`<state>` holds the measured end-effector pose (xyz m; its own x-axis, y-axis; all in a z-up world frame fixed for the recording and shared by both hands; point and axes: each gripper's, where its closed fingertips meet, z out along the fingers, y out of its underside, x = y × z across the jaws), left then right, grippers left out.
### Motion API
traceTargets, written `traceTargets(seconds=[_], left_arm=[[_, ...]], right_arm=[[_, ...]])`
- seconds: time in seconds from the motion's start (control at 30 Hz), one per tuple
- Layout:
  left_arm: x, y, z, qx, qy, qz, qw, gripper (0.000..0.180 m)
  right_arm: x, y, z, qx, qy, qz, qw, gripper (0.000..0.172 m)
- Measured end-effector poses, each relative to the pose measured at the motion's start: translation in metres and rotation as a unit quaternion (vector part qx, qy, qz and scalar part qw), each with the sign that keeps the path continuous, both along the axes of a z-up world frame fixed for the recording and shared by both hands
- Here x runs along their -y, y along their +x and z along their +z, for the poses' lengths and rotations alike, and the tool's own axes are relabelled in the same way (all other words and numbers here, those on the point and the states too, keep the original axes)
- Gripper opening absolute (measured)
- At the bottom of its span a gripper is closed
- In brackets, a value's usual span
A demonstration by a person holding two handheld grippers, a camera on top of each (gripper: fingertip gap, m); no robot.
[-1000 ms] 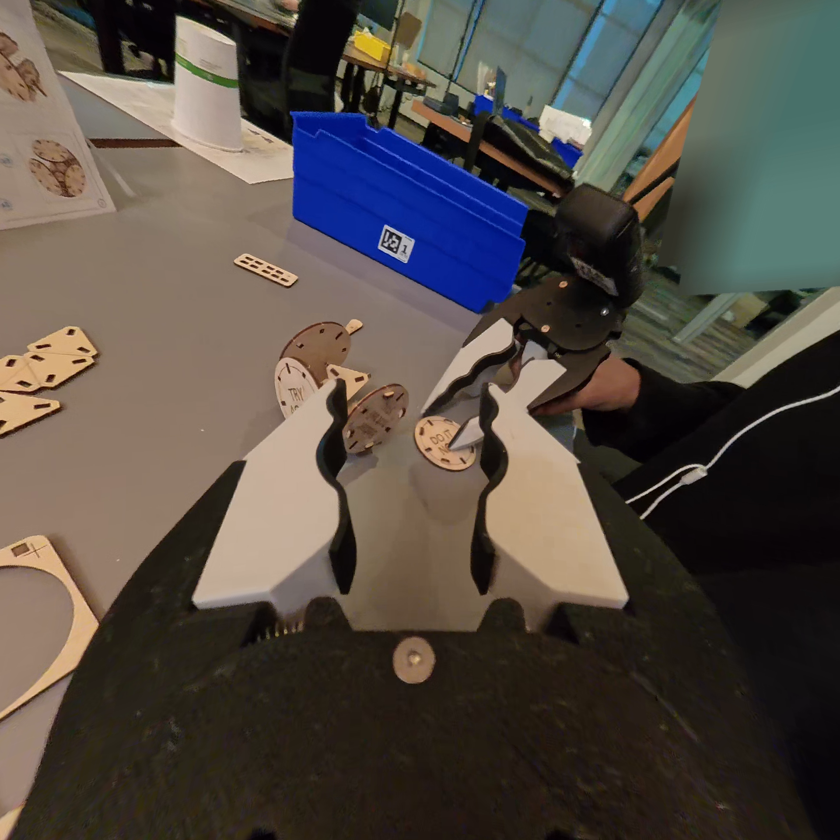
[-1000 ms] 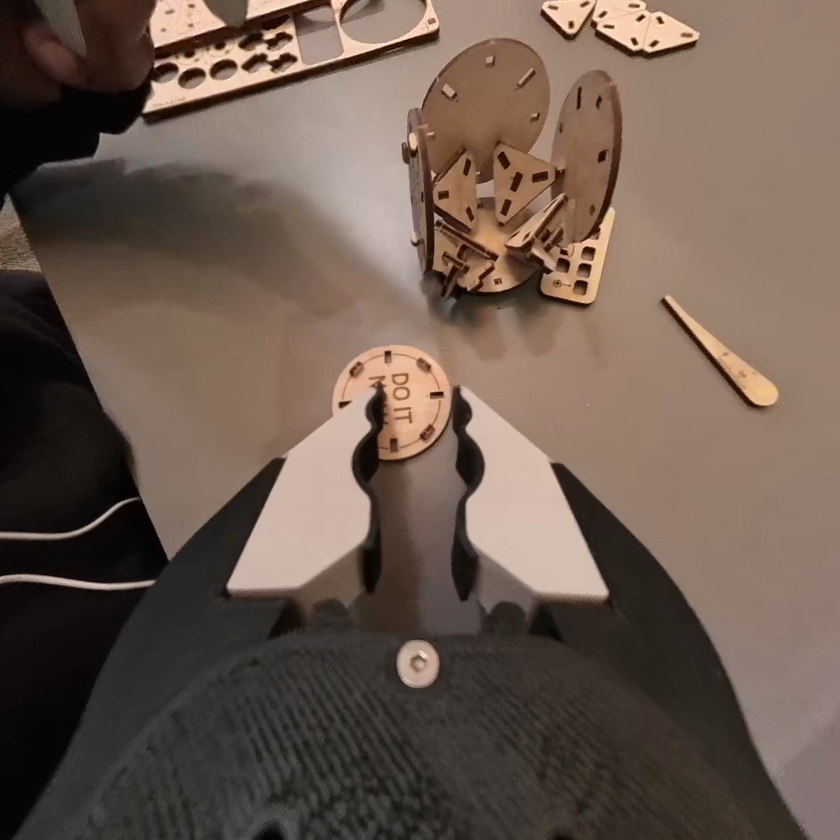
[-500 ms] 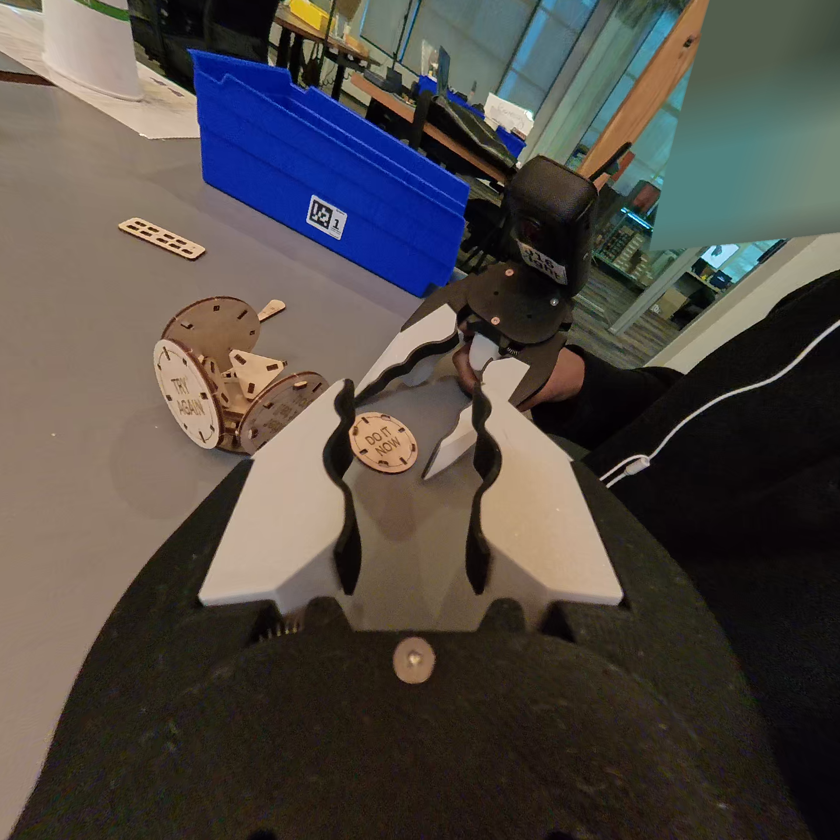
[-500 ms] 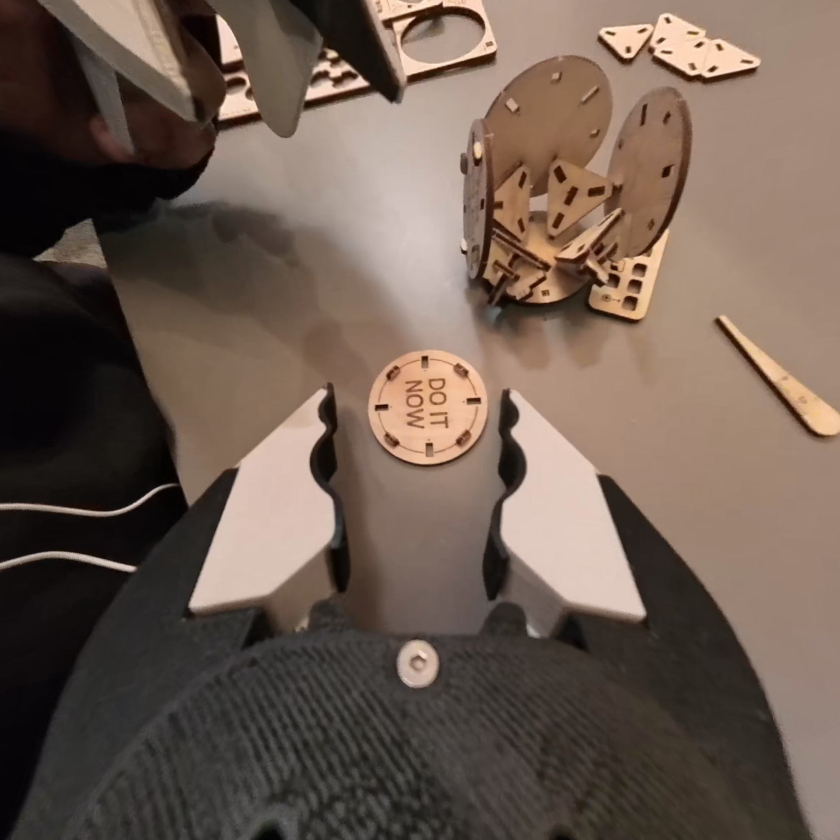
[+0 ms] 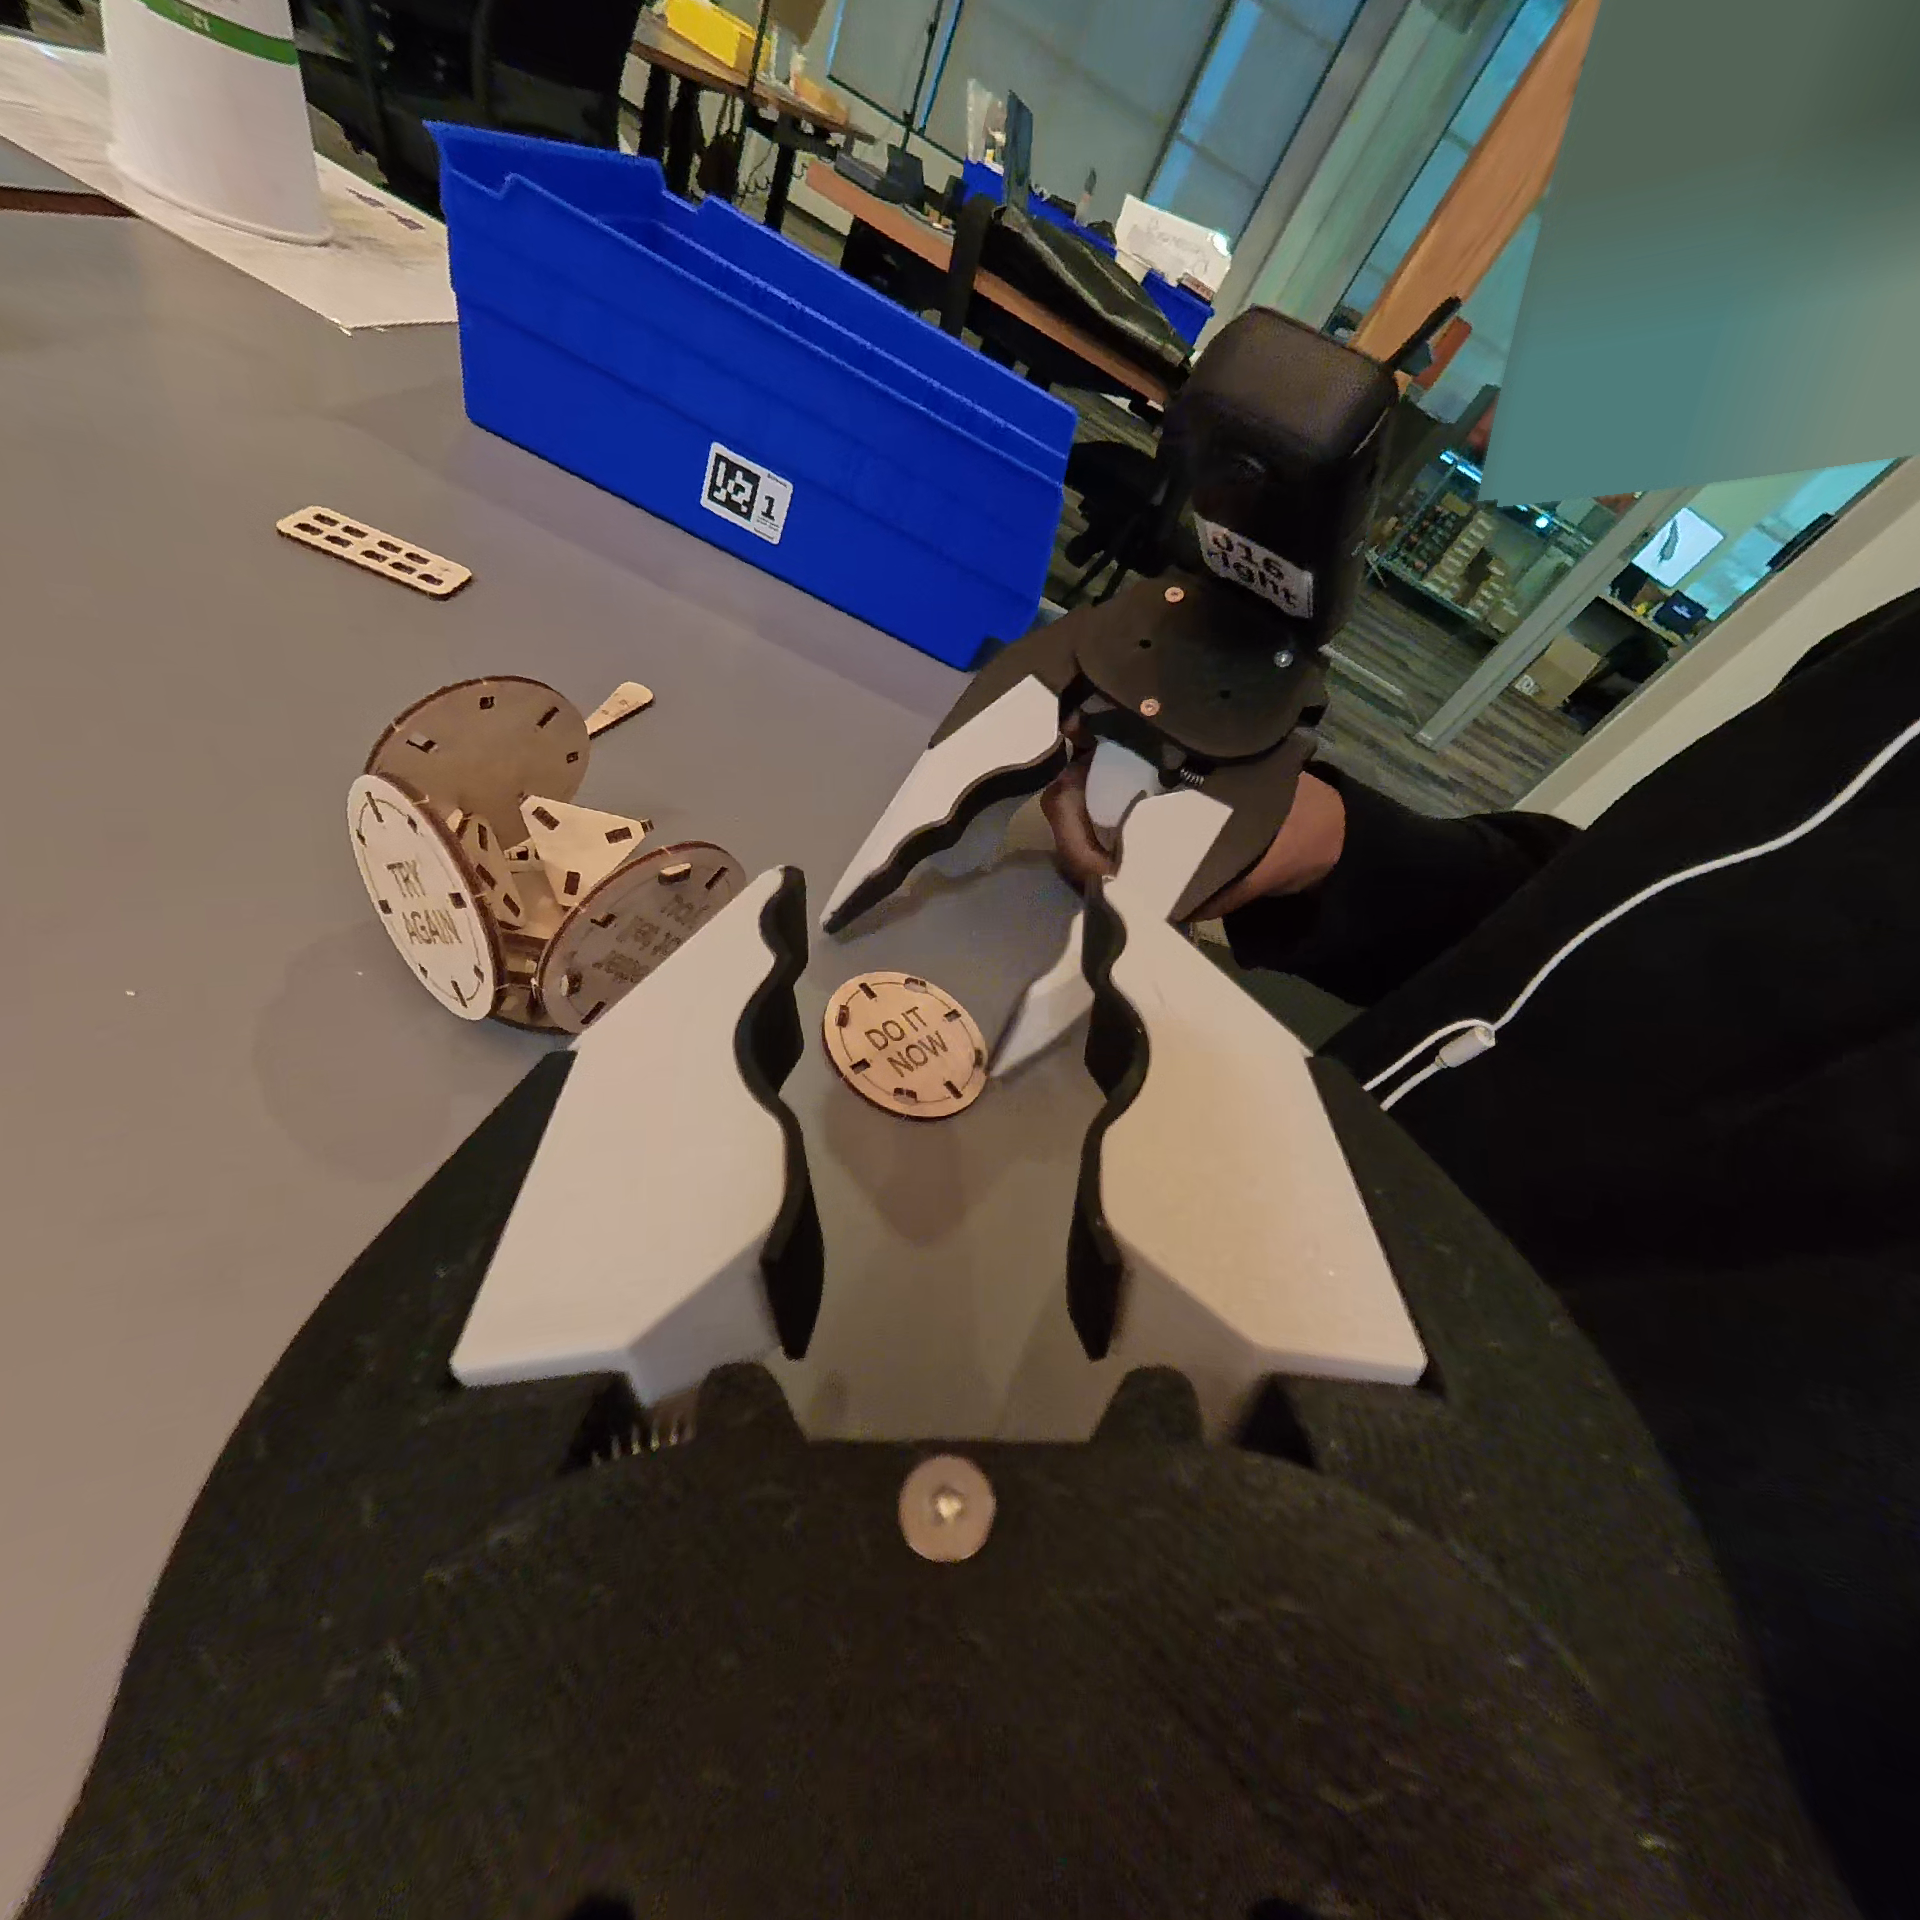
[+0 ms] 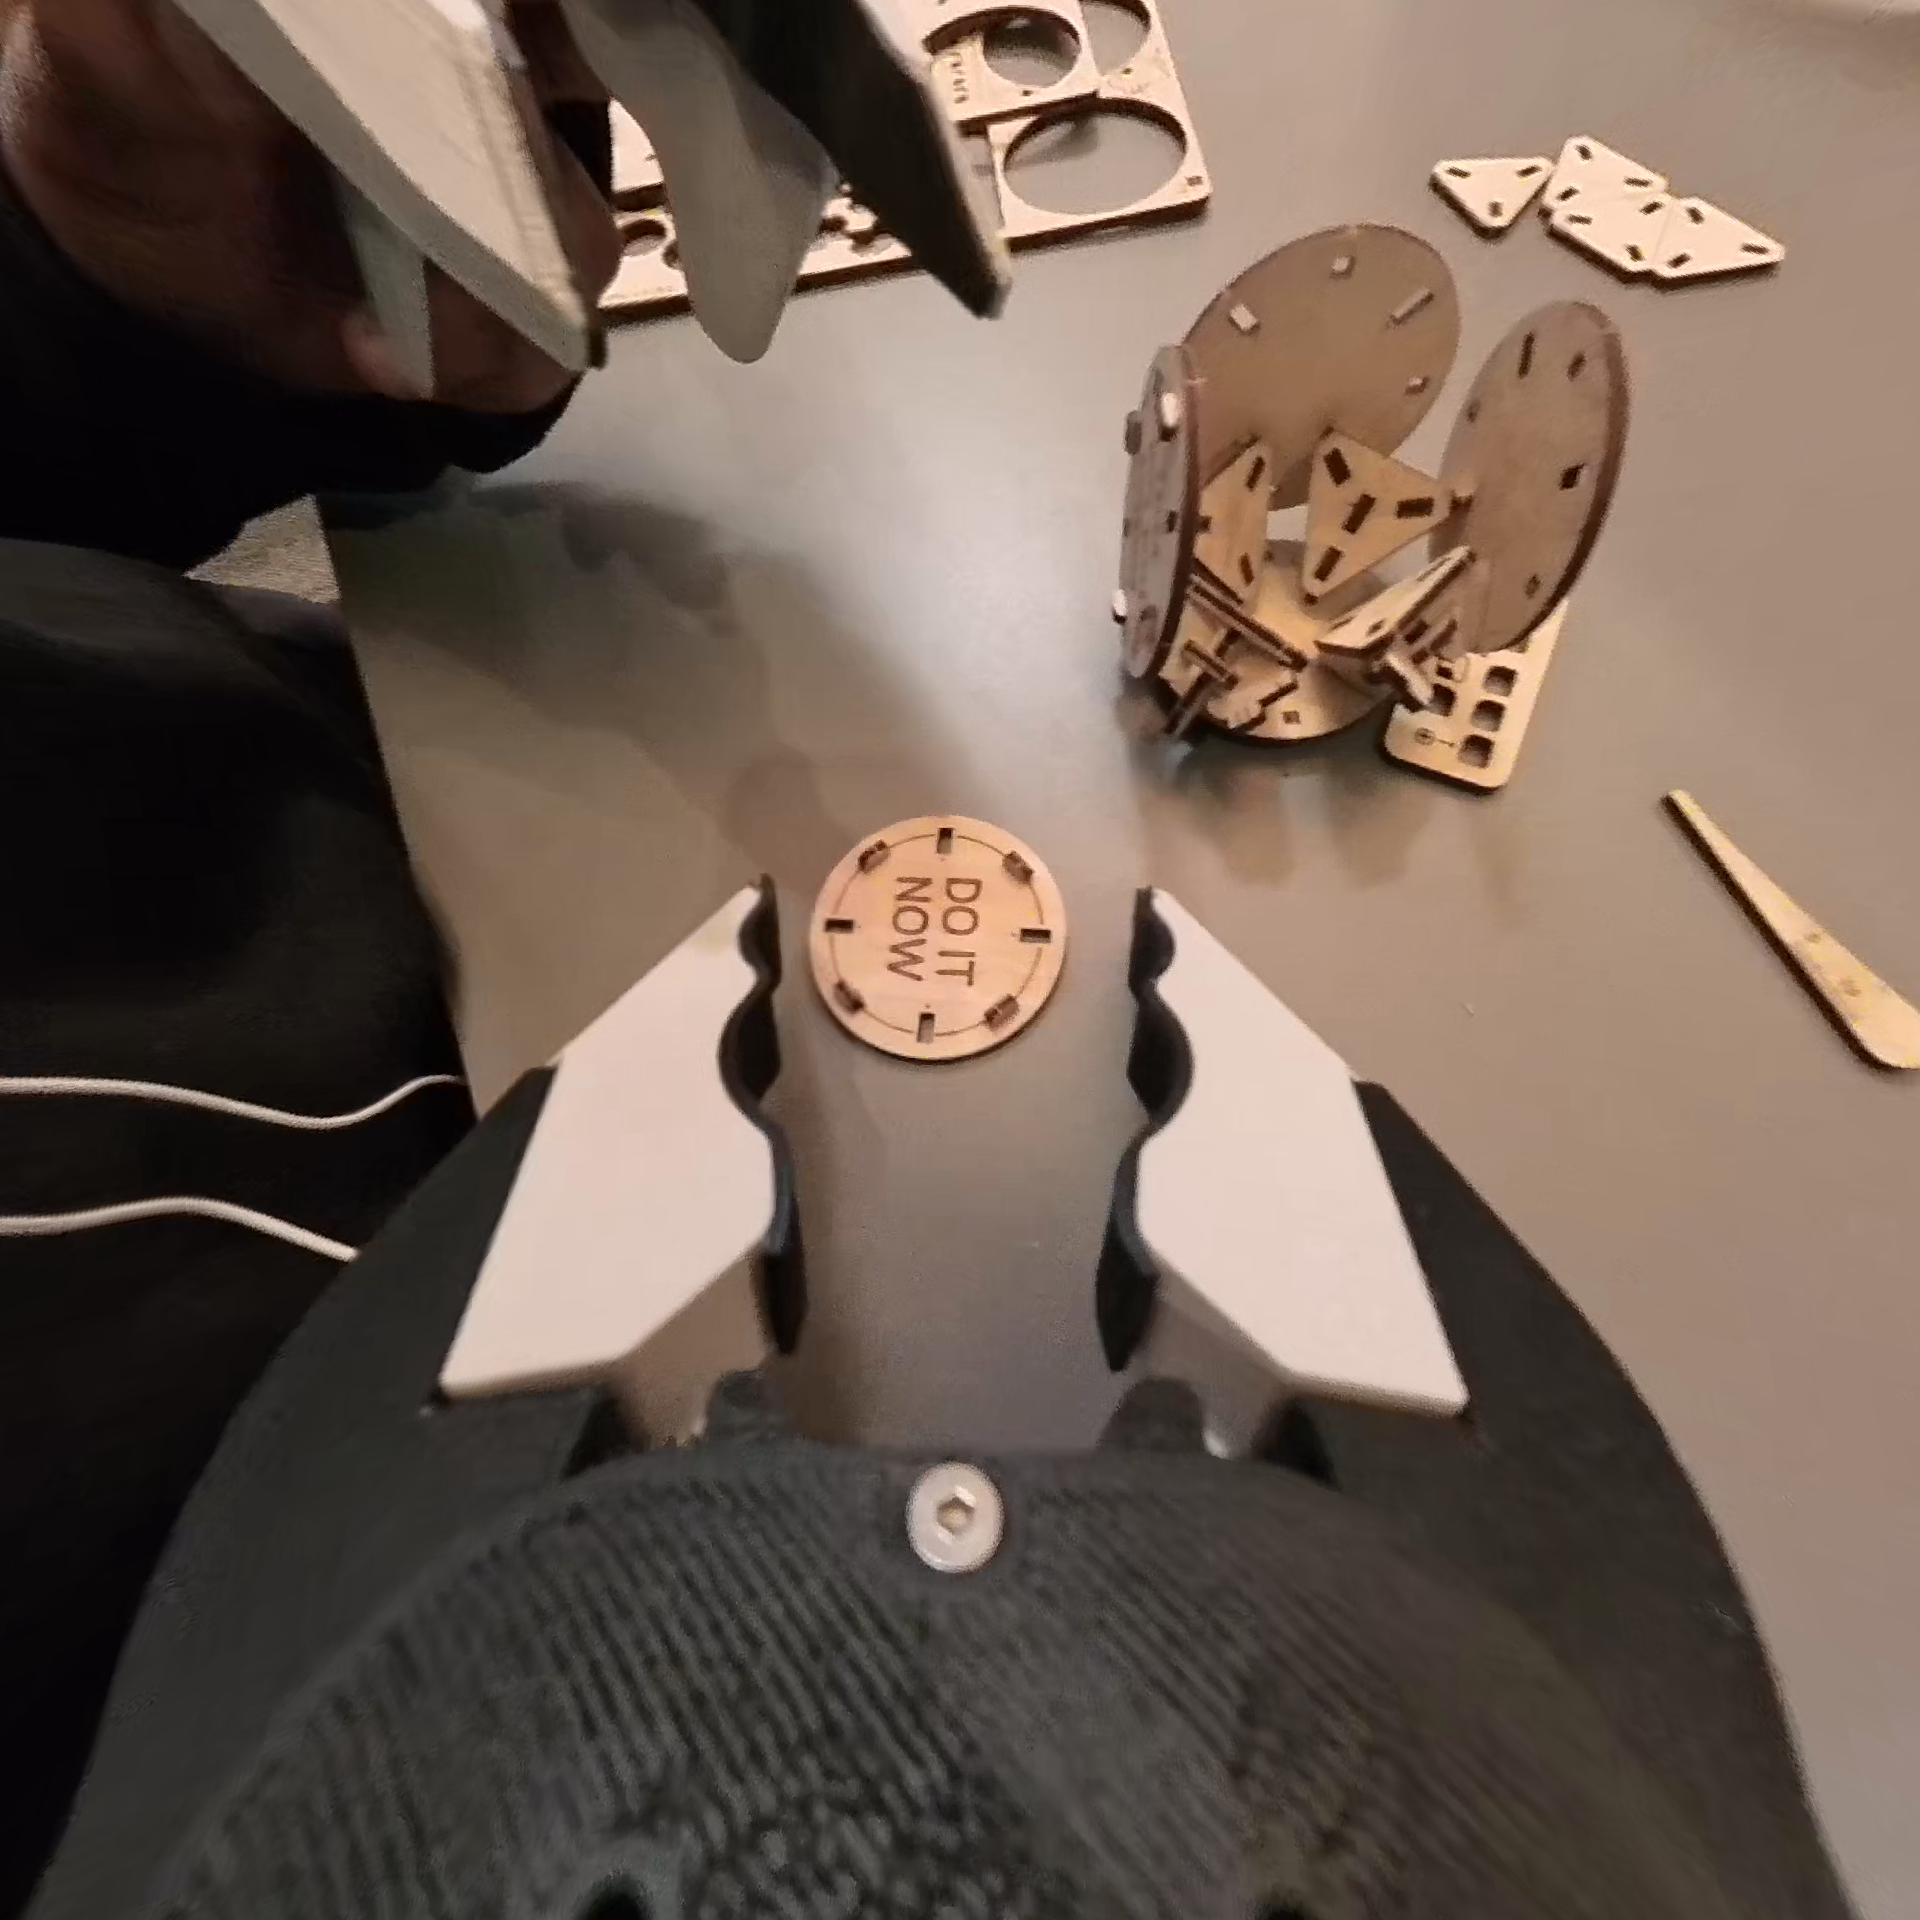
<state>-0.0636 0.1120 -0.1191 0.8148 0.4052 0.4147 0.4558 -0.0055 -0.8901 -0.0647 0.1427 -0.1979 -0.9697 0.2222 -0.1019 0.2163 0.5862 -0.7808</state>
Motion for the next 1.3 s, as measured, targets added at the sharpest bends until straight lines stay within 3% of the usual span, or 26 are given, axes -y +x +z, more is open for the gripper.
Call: traceTargets(seconds=[0.1, 0.17, 0.23, 0.37, 0.47, 0.53, 0.6, 0.67, 0.8, 0.9, 0.97, 1.1, 1.17, 1.23, 1.3], left_arm=[[-0.001, 0.000, -0.001, 0.002, 0.001, -0.002, 1.000, 0.048], [-0.002, 0.001, -0.001, 0.003, 0.003, -0.004, 1.000, 0.048], [-0.003, 0.001, -0.001, 0.001, 0.002, -0.005, 1.000, 0.048], [-0.003, 0.002, 0.001, -0.009, 0.000, -0.005, 1.000, 0.049], [-0.003, 0.003, 0.004, -0.021, 0.002, -0.005, 1.000, 0.054], [-0.003, 0.005, 0.007, -0.044, 0.003, -0.011, 0.999, 0.062], [-0.004, 0.007, 0.009, -0.074, -0.009, -0.017, 0.997, 0.065], [-0.005, 0.008, 0.011, -0.103, -0.024, -0.022, 0.994, 0.067], [-0.012, 0.014, 0.026, -0.149, -0.020, -0.050, 0.987, 0.070], [-0.021, 0.024, 0.037, -0.125, 0.025, -0.099, 0.987, 0.059], [-0.025, 0.030, 0.044, -0.085, 0.071, -0.135, 0.985, 0.057], [-0.025, 0.036, 0.049, -0.003, 0.145, -0.194, 0.970, 0.042], [-0.024, 0.039, 0.050, 0.029, 0.171, -0.217, 0.961, 0.026], [-0.022, 0.041, 0.049, 0.062, 0.191, -0.235, 0.951, 0.000], [-0.021, 0.038, 0.048, 0.096, 0.210, -0.235, 0.944, 0.000]], right_arm=[[-0.001, 0.004, -0.009, -0.001, 0.018, 0.010, 1.000, 0.074], [0.000, 0.003, -0.012, -0.012, 0.028, 0.011, 0.999, 0.071], [-0.001, -0.001, -0.013, -0.035, 0.041, 0.003, 0.999, 0.052], [-0.002, -0.007, -0.012, -0.039, 0.047, -0.016, 0.998, 0.052], [0.000, -0.014, 0.008, -0.029, -0.016, -0.045, 0.998, 0.052], [0.003, -0.016, 0.037, 0.016, -0.111, -0.064, 0.992, 0.052], [0.006, -0.013, 0.071, 0.110, -0.232, -0.066, 0.964, 0.052], [0.006, -0.010, 0.094, 0.228, -0.320, -0.050, 0.918, 0.051], [0.009, 0.009, 0.105, 0.428, -0.367, 0.011, 0.826, 0.051], [0.009, 0.019, 0.115, 0.557, -0.406, 0.056, 0.722, 0.051], [0.009, 0.025, 0.119, 0.603, -0.421, 0.081, 0.673, 0.051], [0.010, 0.040, 0.124, 0.642, -0.416, 0.126, 0.632, 0.051], [0.010, 0.041, 0.127, 0.651, -0.421, 0.135, 0.617, 0.050], [0.011, 0.040, 0.125, 0.656, -0.423, 0.131, 0.612, 0.051], [0.011, 0.036, 0.123, 0.652, -0.430, 0.124, 0.612, 0.048]])
